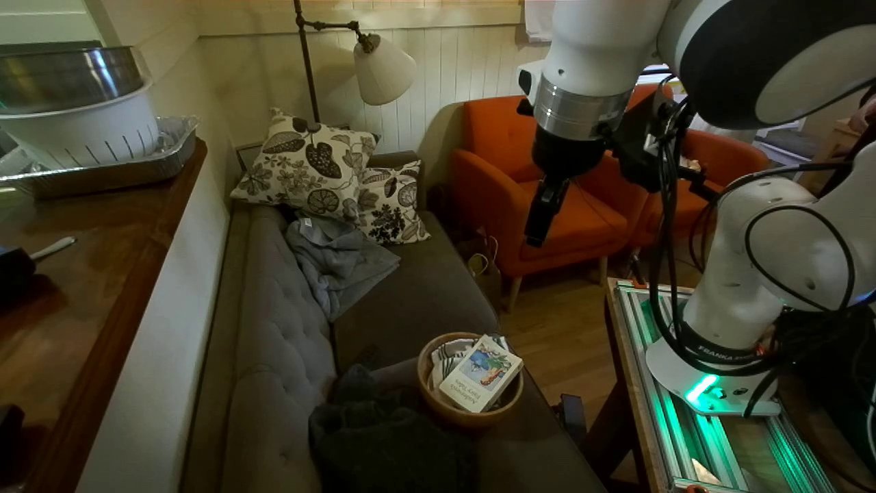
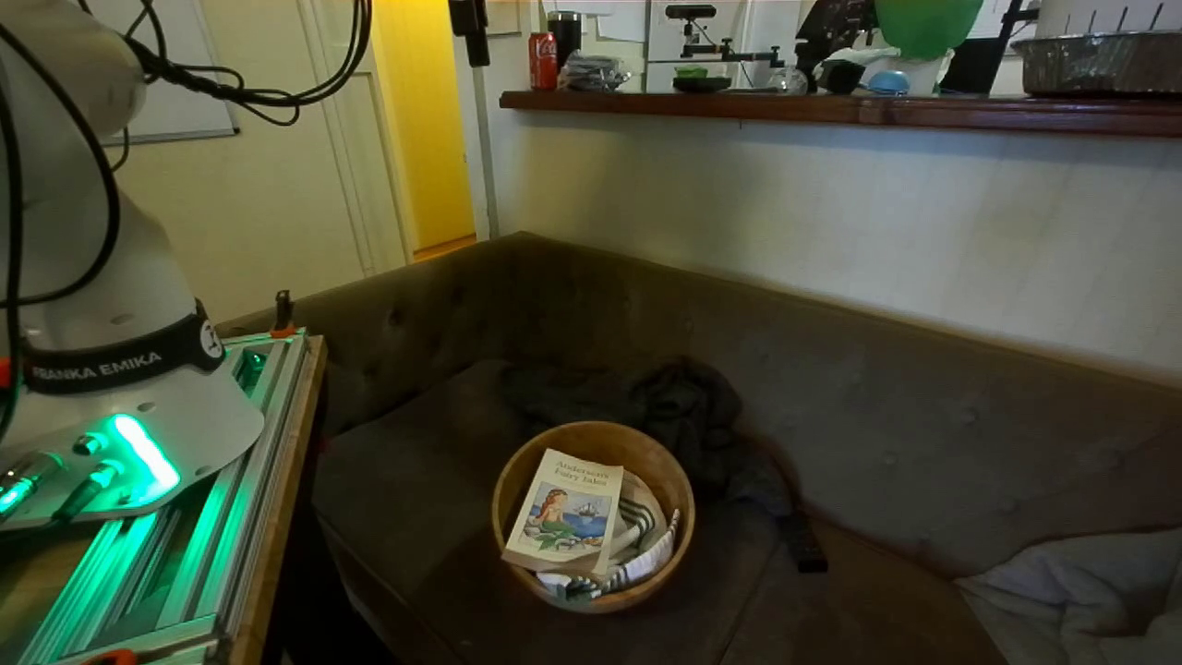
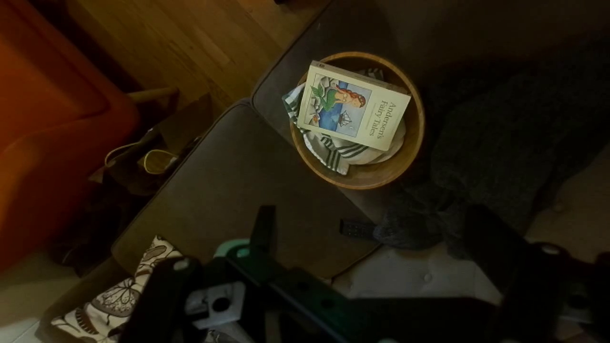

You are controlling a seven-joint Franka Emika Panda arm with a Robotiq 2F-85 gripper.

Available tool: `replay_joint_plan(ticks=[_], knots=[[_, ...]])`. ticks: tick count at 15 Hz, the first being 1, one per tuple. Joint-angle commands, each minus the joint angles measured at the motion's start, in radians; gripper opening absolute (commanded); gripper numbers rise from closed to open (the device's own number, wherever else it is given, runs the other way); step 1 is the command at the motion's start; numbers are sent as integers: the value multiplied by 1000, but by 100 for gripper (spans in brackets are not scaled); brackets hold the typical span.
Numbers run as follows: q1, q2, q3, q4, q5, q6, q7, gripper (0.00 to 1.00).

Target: Pick up the remote and place it on the fleece next to the wooden bowl on the couch

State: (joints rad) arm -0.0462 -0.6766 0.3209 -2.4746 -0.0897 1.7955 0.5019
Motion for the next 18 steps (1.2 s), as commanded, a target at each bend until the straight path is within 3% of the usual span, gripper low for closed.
replay_joint_plan(ticks=[1, 5, 13, 18], knots=[[27, 2, -24, 1, -14, 26, 1, 100], [69, -11, -86, 1, -16, 151, -144, 100], [157, 31, -311, 65, 81, 402, -565, 100], [161, 132, -294, 219, 125, 421, -546, 100]])
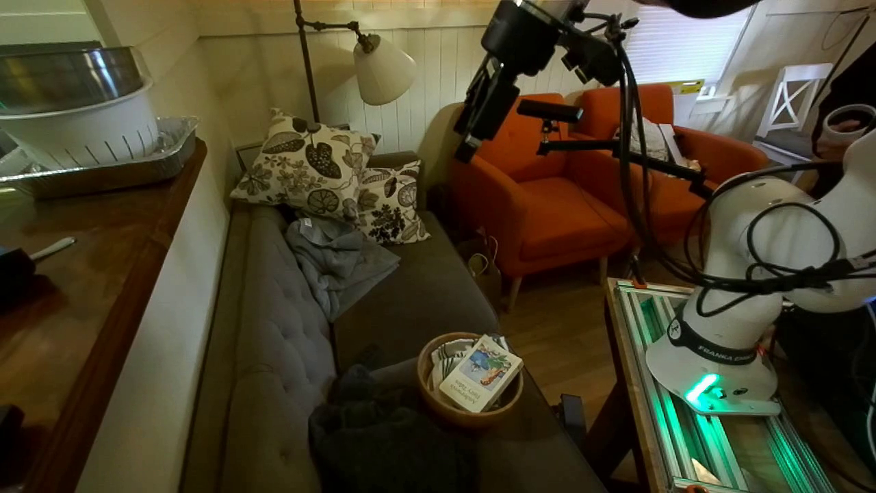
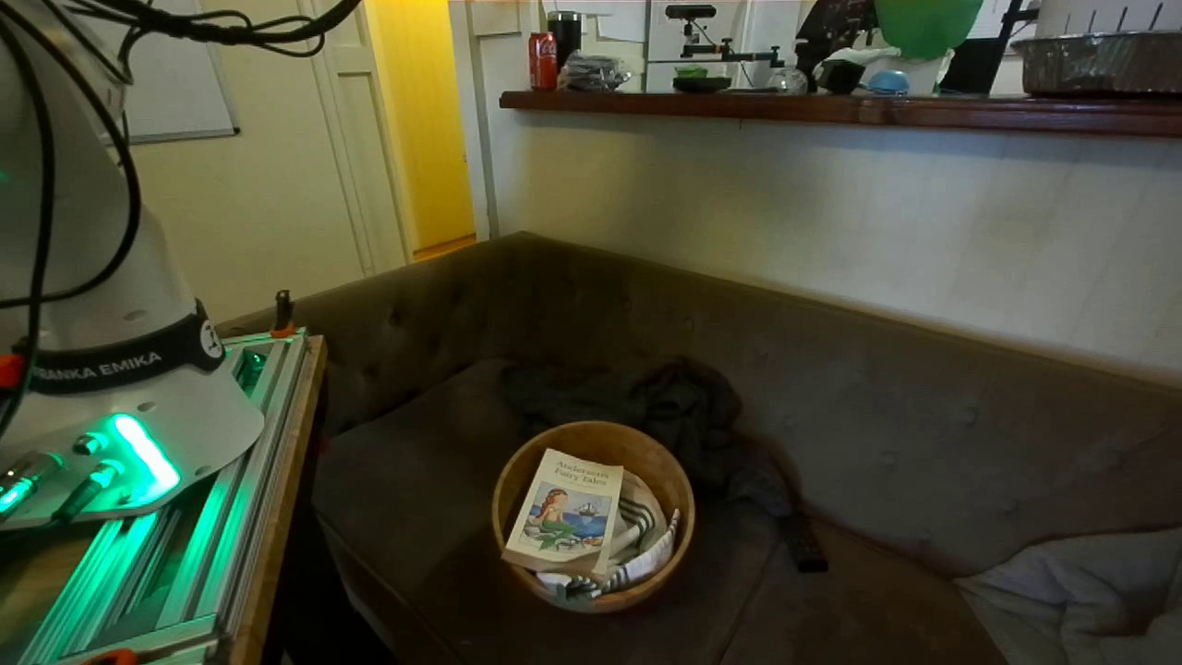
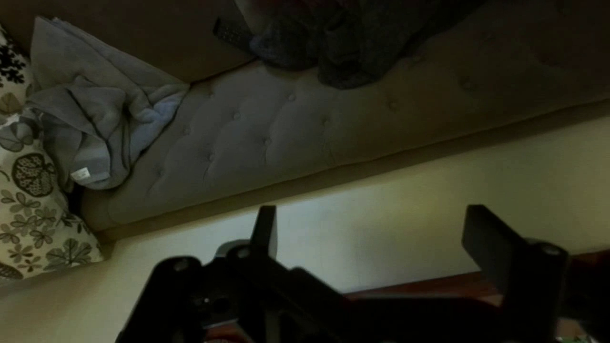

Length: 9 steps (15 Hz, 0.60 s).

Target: Pick up the remote and place it on the fleece next to the wooden bowl on the couch

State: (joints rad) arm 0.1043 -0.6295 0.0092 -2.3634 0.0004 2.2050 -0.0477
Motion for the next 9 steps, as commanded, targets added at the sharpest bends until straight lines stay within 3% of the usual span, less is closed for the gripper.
replay_joint_plan(ticks=[1, 6, 9], knots=[[15, 121, 28, 154, 33, 8, 3, 100], [32, 272, 83, 342, 26, -12, 18, 100], [25, 303, 117, 385, 2, -20, 59, 100]])
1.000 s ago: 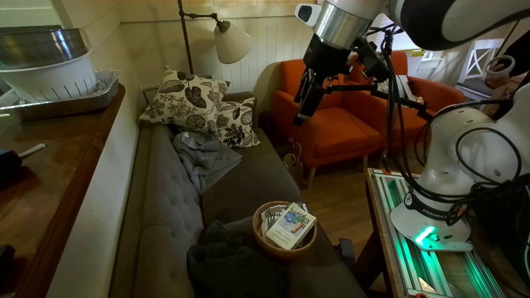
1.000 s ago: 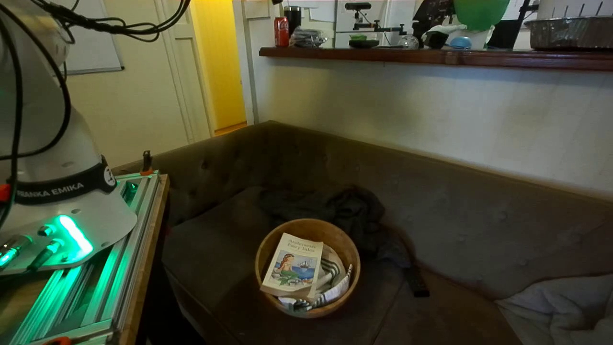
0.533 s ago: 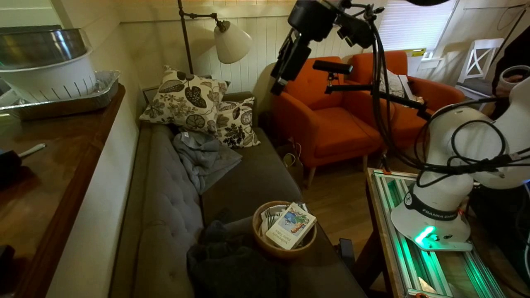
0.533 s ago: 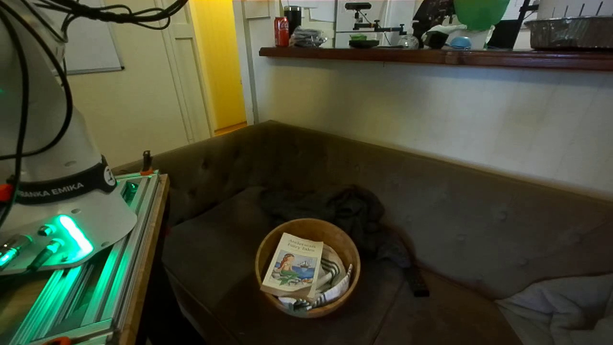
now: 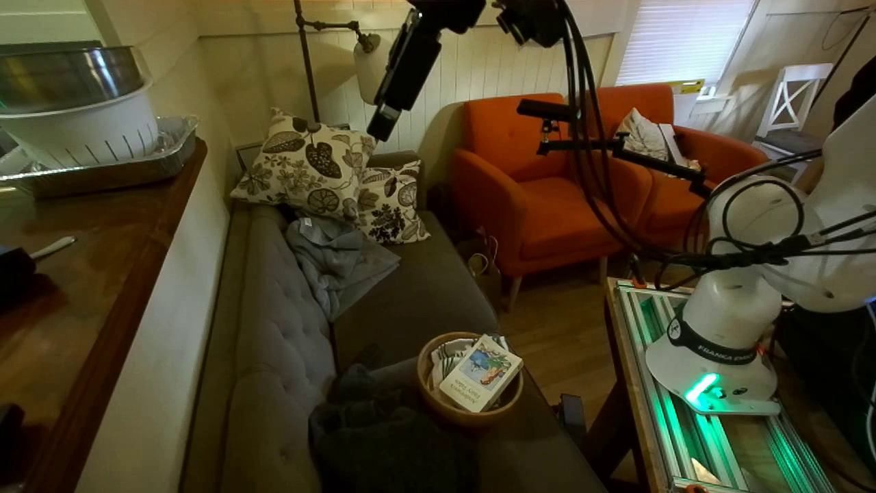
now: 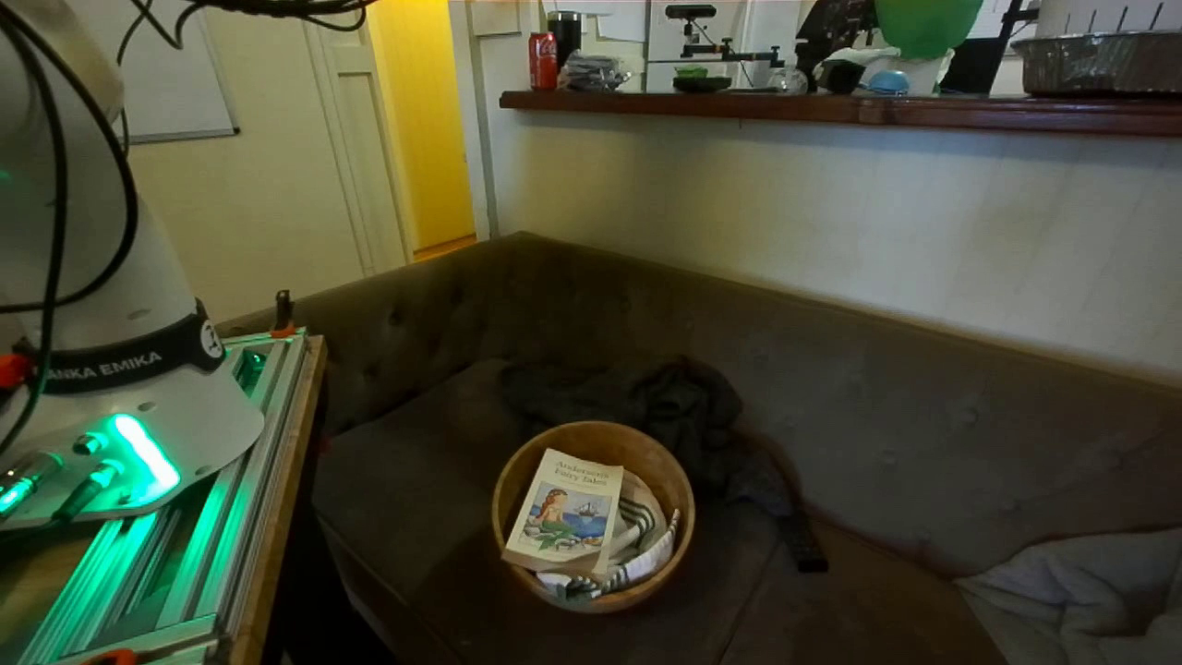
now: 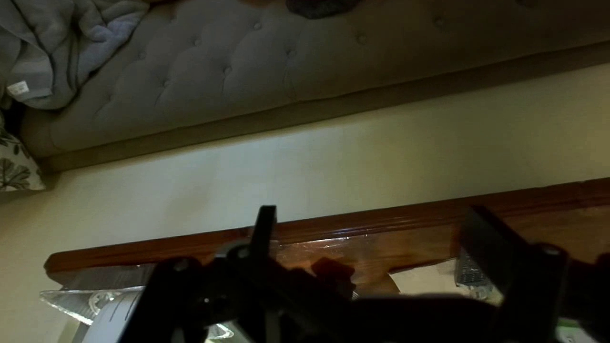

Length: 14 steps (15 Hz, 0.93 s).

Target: Pick up the remote and place it on the fleece next to the wooden bowl on the couch

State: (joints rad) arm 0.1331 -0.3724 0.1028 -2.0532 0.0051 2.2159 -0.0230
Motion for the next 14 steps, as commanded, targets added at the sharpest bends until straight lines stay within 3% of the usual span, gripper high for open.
replay_joint_plan(ticks=[1, 8, 14], knots=[[-4, 19, 14, 24, 1, -3, 8, 100], [-3, 40, 23, 53, 0, -7, 20, 100], [23, 208, 64, 184, -25, 76, -57, 100]])
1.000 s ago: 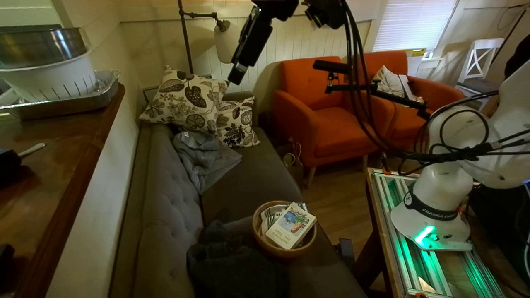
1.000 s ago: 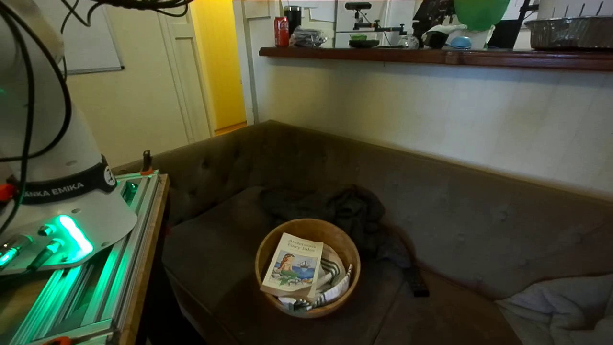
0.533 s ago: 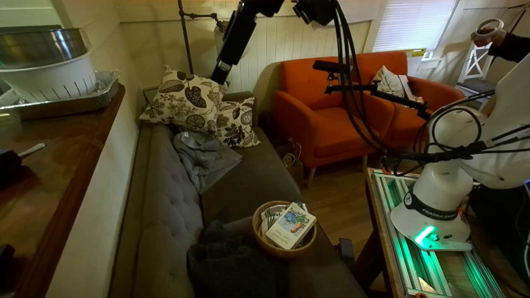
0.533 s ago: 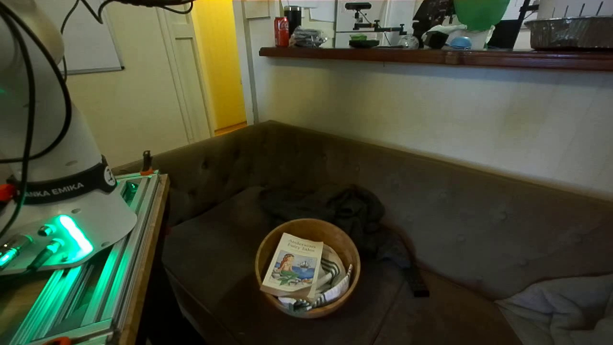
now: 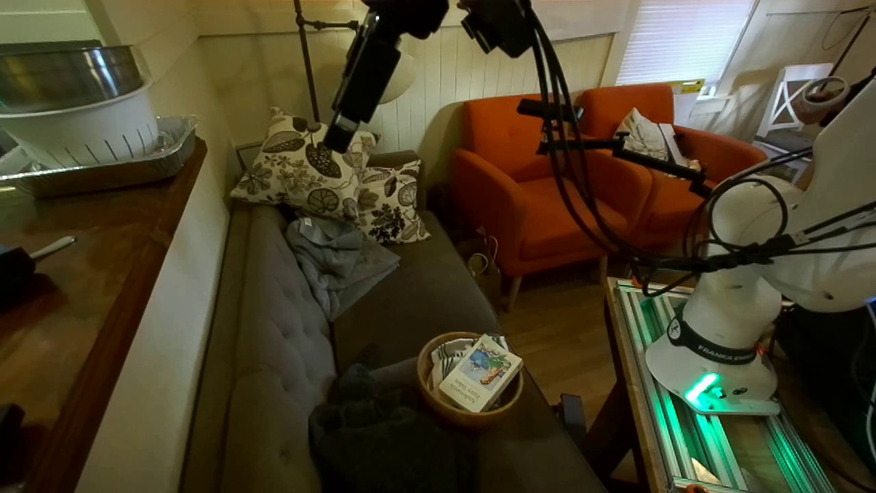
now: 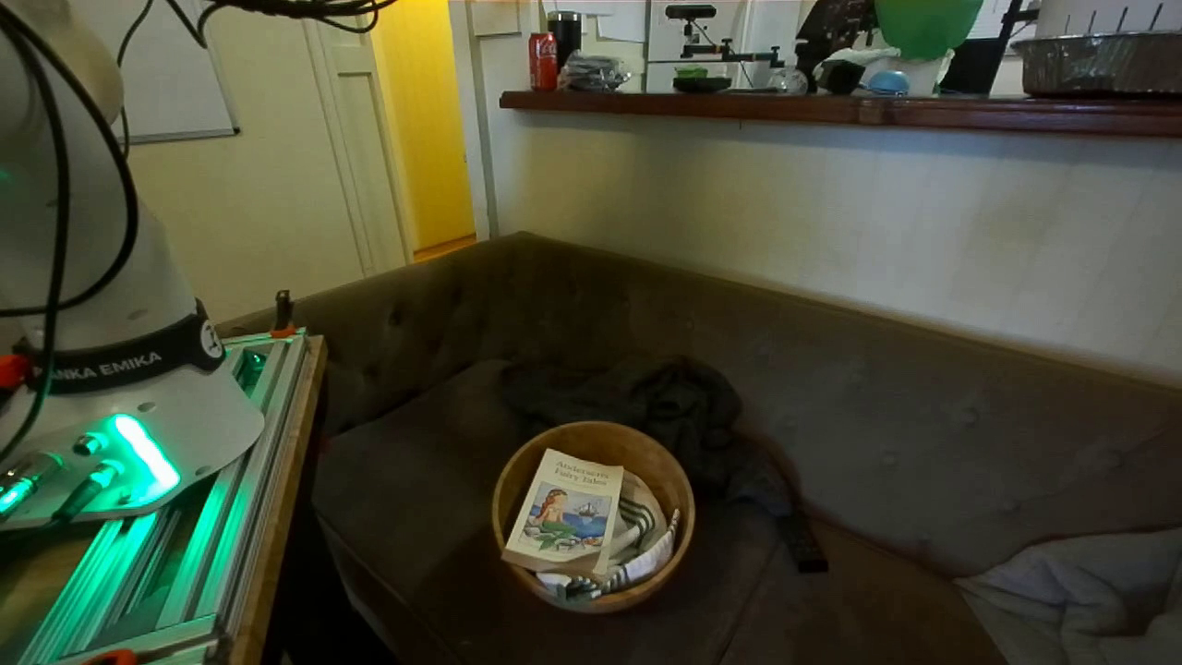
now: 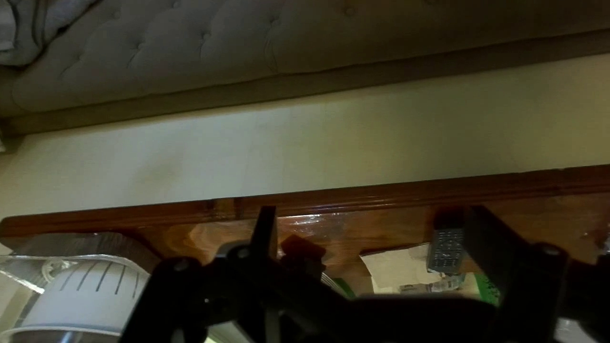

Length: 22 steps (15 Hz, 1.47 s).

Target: Pick up the remote and place it on the fleece next to the wooden bowl on the couch

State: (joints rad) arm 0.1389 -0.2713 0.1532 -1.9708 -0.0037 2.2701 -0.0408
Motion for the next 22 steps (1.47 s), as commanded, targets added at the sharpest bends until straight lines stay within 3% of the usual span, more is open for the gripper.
replay_joint_plan(ticks=[1, 7, 15, 16, 17, 18, 21, 22], knots=[[21, 135, 19, 128, -14, 25, -50, 100], [52, 350, 46, 342, -9, 61, -79, 100], [139, 610, 51, 662, -102, -56, 32, 100], [132, 629, 69, 692, -55, -80, -34, 100], [127, 632, 76, 707, -35, -102, -74, 100], [126, 582, 63, 606, -61, -38, -27, 100], [128, 613, 71, 658, -58, -67, -48, 100], [139, 611, 54, 652, -90, -58, 4, 100]])
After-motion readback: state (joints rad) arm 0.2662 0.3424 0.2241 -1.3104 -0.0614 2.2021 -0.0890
